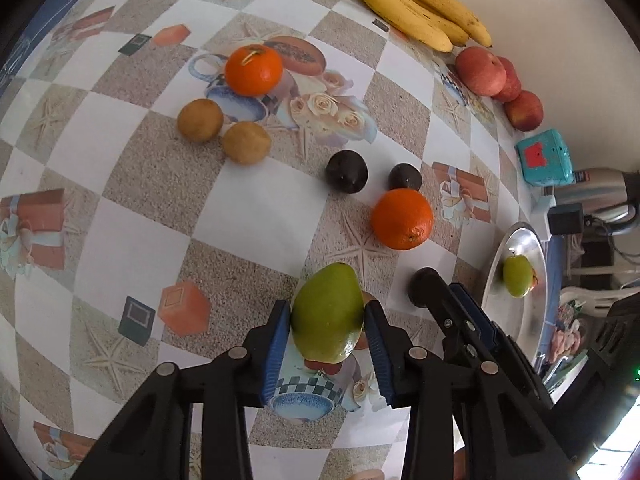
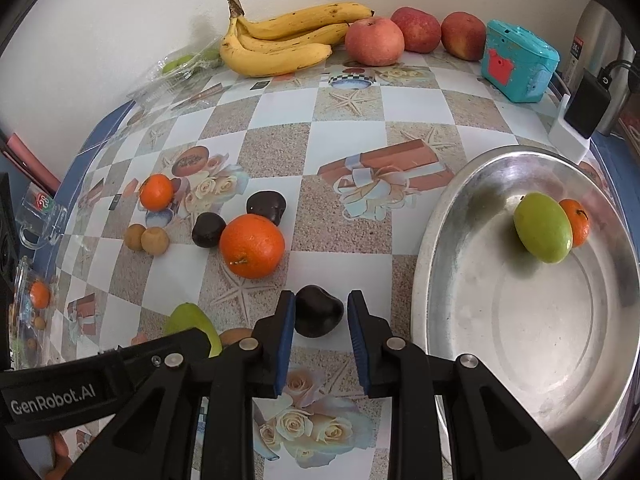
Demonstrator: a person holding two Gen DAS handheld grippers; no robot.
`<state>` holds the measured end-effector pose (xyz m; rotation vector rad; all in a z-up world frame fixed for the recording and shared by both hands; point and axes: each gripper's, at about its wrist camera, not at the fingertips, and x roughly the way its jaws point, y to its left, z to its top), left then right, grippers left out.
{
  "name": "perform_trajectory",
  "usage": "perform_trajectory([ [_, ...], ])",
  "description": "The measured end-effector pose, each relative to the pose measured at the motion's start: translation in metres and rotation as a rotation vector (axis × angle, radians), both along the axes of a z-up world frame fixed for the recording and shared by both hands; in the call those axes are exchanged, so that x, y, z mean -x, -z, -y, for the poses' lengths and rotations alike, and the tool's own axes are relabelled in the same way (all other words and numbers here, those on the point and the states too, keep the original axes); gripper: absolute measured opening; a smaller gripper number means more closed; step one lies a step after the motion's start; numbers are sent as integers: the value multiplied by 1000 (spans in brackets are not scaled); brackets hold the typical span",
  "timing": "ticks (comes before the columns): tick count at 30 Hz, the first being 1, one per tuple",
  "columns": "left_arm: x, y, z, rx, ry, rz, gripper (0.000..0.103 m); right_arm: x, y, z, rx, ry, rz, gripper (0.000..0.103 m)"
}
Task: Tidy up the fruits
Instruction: 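Grasp the dark plum with the right tool while the left tool grasps the green pear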
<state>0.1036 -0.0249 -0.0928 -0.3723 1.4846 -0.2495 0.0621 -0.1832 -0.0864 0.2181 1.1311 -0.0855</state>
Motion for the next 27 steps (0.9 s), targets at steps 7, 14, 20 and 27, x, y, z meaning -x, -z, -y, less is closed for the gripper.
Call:
perform_trajectory([
  [7,-5,-10,-29,-38,-95,40,40,-2,2,0,-5,6,-3,38],
  [14,-10,-15,-42,-40,-124,63,40,-5,9,-5,36,-10,-26,39],
  [20,-10,-14,-41,-41,-122,57,40,-6,13,-9,54,-23,-37,39],
  [27,-12,-19,-41,-52,-131,82,40,-5,3,-7,16,-28,-7,30],
])
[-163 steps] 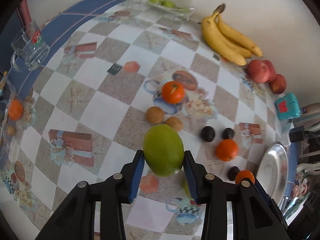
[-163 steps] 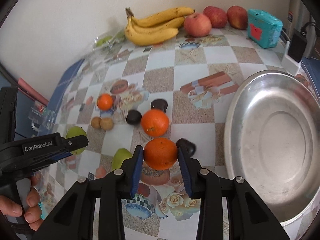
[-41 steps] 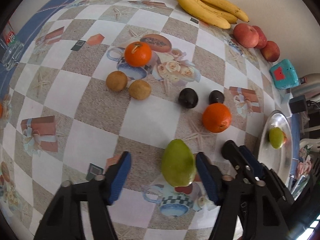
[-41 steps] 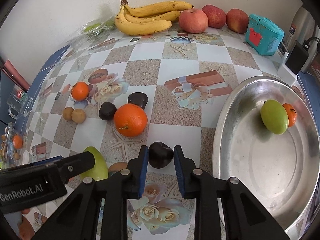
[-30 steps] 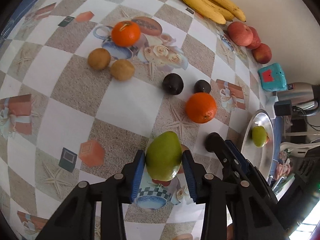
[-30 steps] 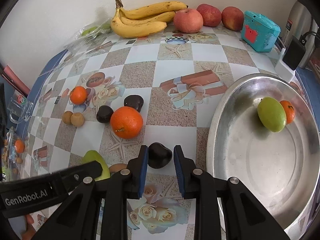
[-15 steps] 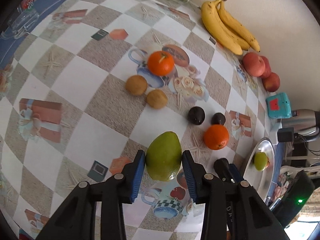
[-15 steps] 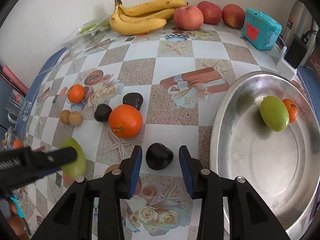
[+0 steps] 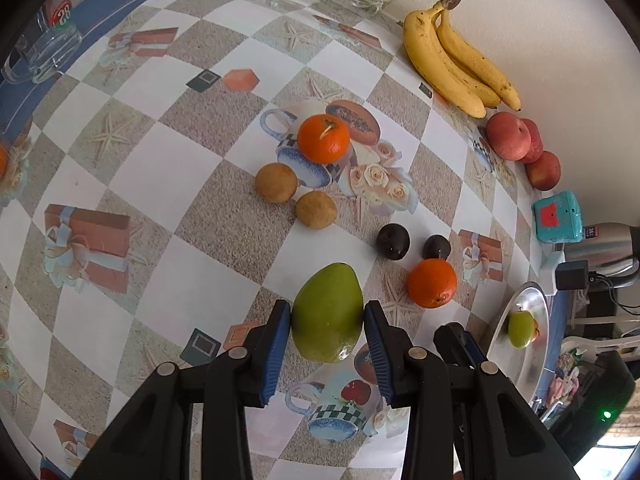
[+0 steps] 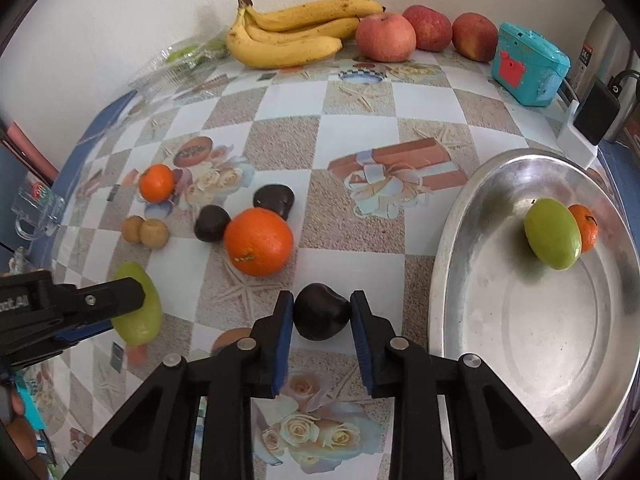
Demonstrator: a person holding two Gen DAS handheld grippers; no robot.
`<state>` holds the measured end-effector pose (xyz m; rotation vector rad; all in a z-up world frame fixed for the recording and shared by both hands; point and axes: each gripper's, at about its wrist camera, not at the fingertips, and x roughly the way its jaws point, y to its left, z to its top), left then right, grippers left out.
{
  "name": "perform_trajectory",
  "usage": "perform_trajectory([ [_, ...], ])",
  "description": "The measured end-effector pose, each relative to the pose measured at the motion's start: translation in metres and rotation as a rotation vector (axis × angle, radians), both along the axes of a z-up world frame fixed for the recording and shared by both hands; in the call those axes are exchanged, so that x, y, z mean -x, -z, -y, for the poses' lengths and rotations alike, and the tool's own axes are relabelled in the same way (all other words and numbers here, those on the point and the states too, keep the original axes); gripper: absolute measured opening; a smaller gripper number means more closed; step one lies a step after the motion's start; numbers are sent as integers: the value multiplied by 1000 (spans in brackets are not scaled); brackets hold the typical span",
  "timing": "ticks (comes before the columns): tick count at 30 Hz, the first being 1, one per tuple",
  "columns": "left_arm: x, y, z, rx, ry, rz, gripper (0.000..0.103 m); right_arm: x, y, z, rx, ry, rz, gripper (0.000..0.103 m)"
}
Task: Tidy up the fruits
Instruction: 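Grasp the dark plum with the right tool while the left tool grasps the green pear, then carry the plum into the steel bowl and release while the left tool releases the pear there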
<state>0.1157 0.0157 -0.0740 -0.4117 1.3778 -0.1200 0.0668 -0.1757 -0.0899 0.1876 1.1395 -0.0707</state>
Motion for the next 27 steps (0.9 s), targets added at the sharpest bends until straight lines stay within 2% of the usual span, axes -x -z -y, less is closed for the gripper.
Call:
perform_trajectory([
  [7,0,-13,6,-7,5,48,40,5,-23,0,-13,-9,62,30],
  [14,6,-23,37,7,63,83,40,15,-45,18,7,22,105,30],
  [20,19,-31,85,1,181,136,40,33,-50,60,15,127,97,30],
  [27,44,-36,152,-22,369,201,41,55,-46,116,0,270,59,30],
])
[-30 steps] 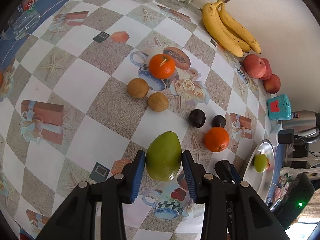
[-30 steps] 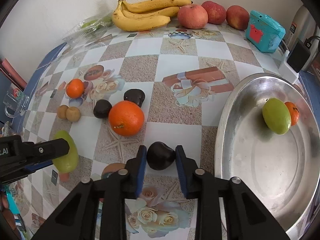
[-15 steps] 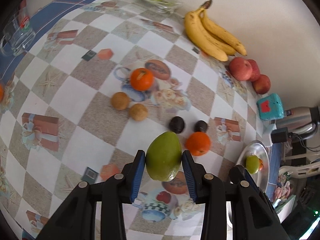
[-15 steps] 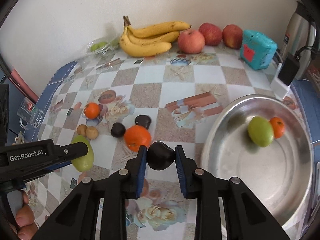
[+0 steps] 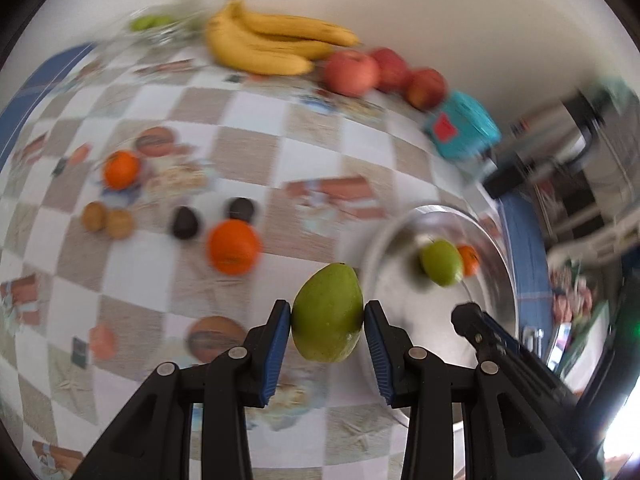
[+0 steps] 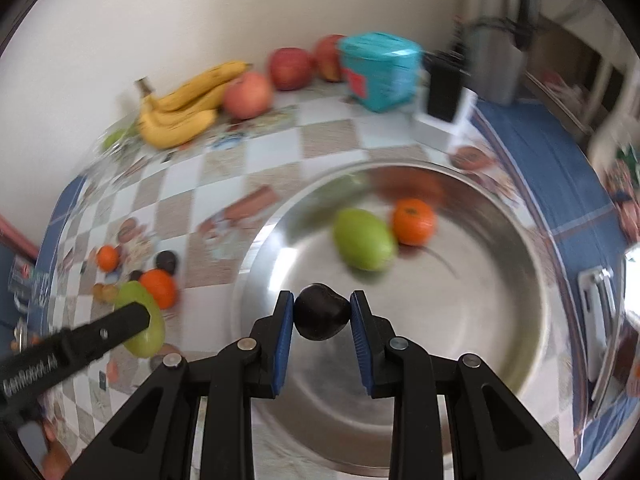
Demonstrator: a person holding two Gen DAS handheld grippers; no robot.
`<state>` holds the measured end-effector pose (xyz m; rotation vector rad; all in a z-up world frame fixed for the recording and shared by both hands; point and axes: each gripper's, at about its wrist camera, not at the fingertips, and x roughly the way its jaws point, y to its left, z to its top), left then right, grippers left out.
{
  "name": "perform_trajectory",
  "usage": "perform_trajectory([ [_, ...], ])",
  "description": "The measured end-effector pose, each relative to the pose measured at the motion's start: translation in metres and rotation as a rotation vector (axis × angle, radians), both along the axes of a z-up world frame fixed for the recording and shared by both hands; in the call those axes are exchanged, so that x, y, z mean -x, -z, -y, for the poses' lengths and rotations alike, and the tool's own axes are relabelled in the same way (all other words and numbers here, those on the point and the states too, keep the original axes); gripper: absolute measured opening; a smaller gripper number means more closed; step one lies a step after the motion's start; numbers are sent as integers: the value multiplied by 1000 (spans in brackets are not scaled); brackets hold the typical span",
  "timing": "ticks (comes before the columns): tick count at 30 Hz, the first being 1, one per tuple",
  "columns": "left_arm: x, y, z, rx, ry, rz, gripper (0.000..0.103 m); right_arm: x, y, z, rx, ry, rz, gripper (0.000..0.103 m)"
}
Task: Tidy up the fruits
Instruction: 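Carry the plum into the steel bowl and release while the left tool releases the pear there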
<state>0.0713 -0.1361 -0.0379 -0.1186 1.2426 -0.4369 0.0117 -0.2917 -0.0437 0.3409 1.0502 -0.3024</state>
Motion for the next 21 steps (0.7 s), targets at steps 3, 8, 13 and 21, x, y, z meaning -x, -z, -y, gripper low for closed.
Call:
perform_trajectory([
  [3,11,0,22,-15,65,24,41,9,2,18,-3,40,-15,30],
  [8,24,4,47,-34,139,49,41,19,6,34,-22,79,-31,30],
  [13,27,10,55,-50,158,43,41,24,12,42,-33,98,-54,31],
  [21,26,5,53,-40,161,55,42,26,13,44,-42,109,-61,37],
])
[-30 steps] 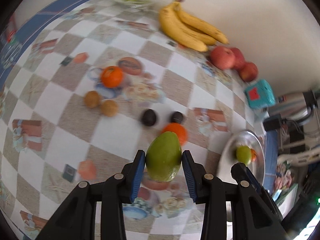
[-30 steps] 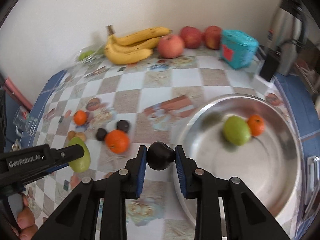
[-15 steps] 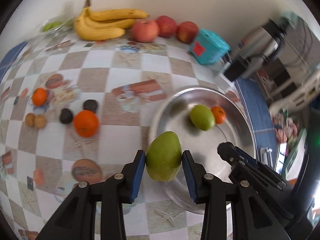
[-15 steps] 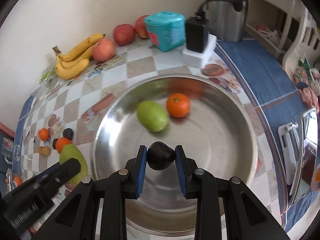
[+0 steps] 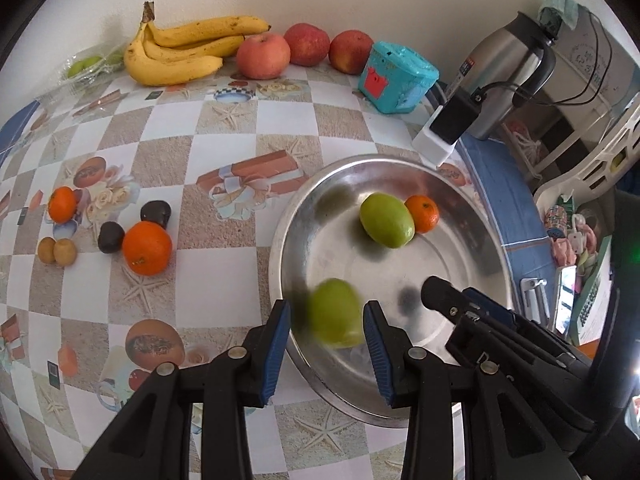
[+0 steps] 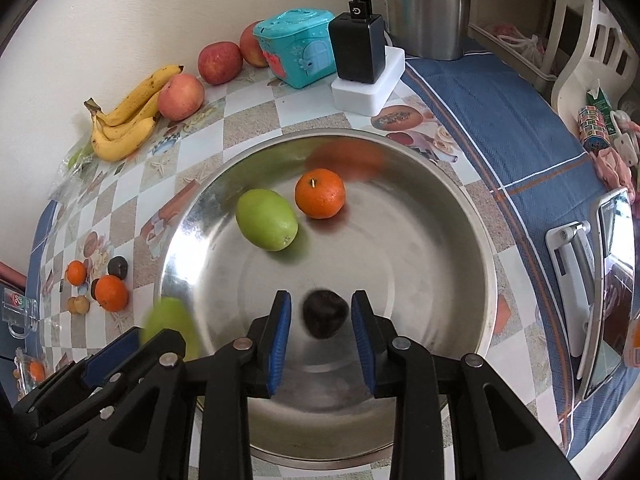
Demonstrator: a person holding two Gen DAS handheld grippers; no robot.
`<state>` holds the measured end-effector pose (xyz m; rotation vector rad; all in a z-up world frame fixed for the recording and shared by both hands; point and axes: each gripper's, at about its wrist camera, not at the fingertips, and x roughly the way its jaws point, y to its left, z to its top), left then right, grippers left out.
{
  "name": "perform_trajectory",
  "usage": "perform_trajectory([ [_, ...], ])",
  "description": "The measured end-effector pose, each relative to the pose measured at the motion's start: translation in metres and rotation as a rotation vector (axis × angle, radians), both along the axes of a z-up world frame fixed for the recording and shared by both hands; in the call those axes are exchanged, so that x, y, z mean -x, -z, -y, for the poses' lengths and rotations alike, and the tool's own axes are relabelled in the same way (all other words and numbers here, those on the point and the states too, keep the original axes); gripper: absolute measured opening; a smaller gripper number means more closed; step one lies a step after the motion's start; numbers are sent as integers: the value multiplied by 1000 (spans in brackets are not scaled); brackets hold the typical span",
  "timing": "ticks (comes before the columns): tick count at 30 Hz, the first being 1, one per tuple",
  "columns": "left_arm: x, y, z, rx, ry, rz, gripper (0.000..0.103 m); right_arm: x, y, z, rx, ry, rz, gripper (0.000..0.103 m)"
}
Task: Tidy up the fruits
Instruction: 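Carry the plum into the steel bowl and release while the left tool releases the pear there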
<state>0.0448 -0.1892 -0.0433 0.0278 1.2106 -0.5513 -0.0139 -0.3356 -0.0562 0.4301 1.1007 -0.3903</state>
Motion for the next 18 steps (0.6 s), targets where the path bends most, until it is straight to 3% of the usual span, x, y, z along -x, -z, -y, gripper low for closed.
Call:
perform_trajectory([
  [5,-6,-4,-11,7,-27,-9,42,-1,-2,-1,5,3,1,40],
  [8,-15,-6,-27,-10,-82,-8,44,-2,-6,-4,15,-2,6,52],
  [10,-23,-4,-42,-48,-146,-12,50,-4,-9,-8,19,-16,11,53],
  [18,-50,11,-108,-189,-375,-52,51,-15,-15,-36,33,-98,2,55],
])
